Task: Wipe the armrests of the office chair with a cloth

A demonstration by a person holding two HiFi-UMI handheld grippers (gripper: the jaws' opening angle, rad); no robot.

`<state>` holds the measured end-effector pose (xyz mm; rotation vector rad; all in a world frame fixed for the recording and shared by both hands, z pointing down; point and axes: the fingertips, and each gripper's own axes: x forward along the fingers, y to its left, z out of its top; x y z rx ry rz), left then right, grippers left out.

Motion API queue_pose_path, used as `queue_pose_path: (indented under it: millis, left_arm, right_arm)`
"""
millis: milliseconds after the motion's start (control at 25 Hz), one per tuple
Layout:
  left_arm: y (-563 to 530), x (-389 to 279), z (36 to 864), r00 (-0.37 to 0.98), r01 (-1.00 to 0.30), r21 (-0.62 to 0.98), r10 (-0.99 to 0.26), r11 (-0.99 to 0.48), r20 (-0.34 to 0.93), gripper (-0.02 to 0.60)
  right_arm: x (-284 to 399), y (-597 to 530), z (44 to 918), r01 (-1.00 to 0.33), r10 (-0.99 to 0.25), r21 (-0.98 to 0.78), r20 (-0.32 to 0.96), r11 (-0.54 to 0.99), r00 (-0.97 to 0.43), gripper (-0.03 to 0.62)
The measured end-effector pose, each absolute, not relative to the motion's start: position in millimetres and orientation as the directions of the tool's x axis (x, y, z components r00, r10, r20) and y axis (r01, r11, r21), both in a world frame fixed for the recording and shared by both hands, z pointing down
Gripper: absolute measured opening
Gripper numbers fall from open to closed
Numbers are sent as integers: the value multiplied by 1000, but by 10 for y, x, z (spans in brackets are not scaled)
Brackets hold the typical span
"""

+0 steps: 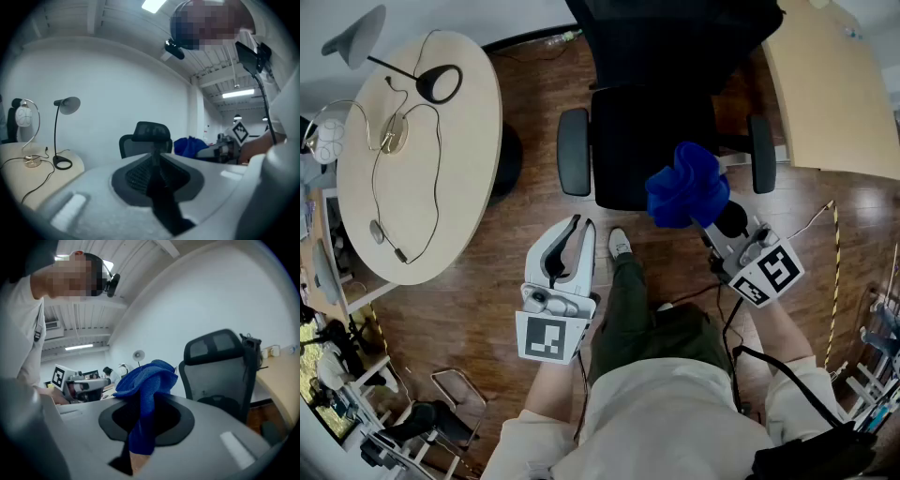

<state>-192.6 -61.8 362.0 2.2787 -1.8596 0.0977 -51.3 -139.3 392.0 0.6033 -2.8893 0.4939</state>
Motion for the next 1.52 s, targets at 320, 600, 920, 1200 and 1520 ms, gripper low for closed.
queue_pose_path:
  millis: [320,600,920,1200,1520]
  left_arm:
    - [-993,-2524,4706,86,-985,162,-973,-51,214,27]
    - [-786,-2724,5149,9,-985,172,-973,31,231,18]
    - [-907,-2729,5162,-13,-982,183,-978,52,210,15]
    - [-1008,-2601,5301,19,-982,185,-970,27,241,14]
    - [-936,-2545,5327,26,-980,196,-962,29,271,14]
  right_arm:
    - [-2467,-2475,5754,-279,-151,-285,399,917,-904,72]
    - [-2974,-2097,6350,-124,49,-349,448,929,-893,72]
    - [-2410,-778,6057,-6,160,-459,322,888,-933,72]
    - [-2044,-2252,7089,-315,-137,-374,432,873,-892,72]
    - [-2700,-2432,8482,-373,-71,-420,581,827,-811,72]
